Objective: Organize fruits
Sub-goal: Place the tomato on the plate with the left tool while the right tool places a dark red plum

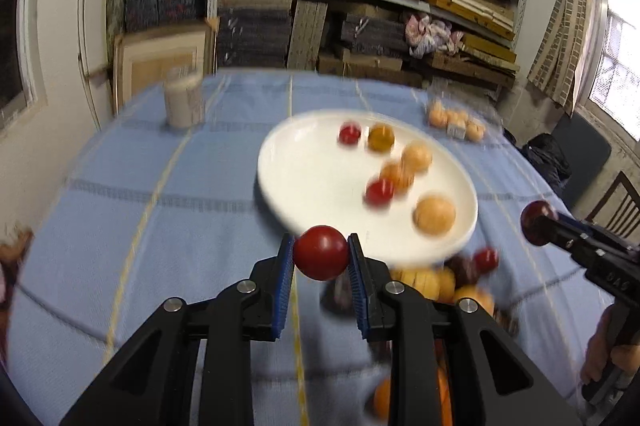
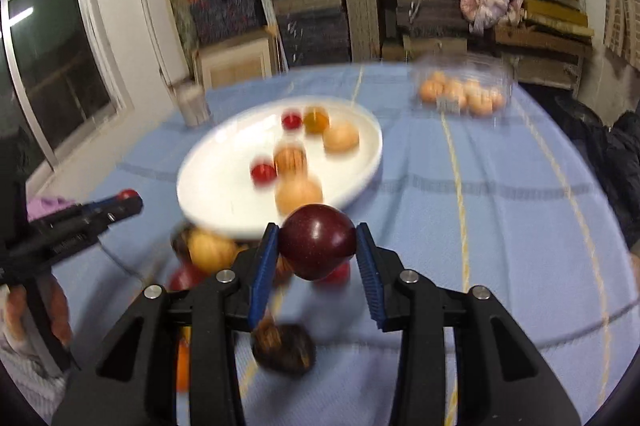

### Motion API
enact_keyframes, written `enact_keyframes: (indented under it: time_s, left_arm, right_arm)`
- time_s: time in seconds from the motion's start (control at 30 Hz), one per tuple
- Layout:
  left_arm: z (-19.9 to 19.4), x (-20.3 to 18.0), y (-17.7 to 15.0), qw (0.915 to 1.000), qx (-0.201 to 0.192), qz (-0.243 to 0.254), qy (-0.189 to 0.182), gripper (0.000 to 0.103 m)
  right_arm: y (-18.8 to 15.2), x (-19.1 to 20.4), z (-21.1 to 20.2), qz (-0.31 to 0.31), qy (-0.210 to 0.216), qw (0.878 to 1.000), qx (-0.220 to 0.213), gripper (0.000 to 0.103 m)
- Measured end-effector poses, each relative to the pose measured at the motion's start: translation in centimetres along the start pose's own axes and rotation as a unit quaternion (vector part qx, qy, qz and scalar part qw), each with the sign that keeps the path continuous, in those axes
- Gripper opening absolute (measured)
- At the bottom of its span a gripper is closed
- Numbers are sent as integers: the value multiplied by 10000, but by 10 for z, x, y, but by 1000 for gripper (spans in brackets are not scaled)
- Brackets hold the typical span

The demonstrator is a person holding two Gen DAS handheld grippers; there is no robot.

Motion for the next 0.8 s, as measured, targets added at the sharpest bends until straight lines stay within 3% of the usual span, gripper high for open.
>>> enact_keyframes:
  time_s: [0.17,0.33,0.47,0.53,0.57,0.6,0.63,0.67,0.73,0.8]
  left_arm:
    - [37,-13,27,10000,-11,50,70,27]
    - [88,-14,16,9992,343,119,139,27]
    - [106,-6,9,9988,466,81,119,27]
    - [110,-2,8,9987,502,4,68,28]
    - [111,-1,8,9986,519,-39,37,30]
    - [110,1,7,9985,532,-105,-2,45]
    - [107,3,8,9987,490,-145,-4,61]
    - [101,6,10,9990,392,-194,15,66]
    - [84,11,14,9995,199,-255,52,68]
    - [66,15,16,9993,43,-368,39,68]
  right_arm:
    - [43,7,32,15,76,9999,-90,38]
    - [35,0,92,-5,-17,9992,388,38]
    - [20,-9,120,125,-67,9982,590,40]
    - [15,-13,125,193,-37,9979,610,48]
    - [15,-16,124,249,-26,9980,582,67]
    - [16,-20,119,344,-27,9982,483,80]
    - [20,-23,109,430,3,9986,323,80]
    - [25,-24,99,464,51,9987,200,80]
    - [34,-27,76,474,65,9988,-91,80]
    - [40,-30,46,476,9,9977,-485,90]
Point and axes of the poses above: each gripper's, at about its wrist camera, not at the fingertips, and z roughly the way its jaws point, x to its left, y to its top, the point moved 4 cm from there along z, roughly the way its jaws point, and after that the axes turned 10 degrees about -x, right-handed, at the moved point
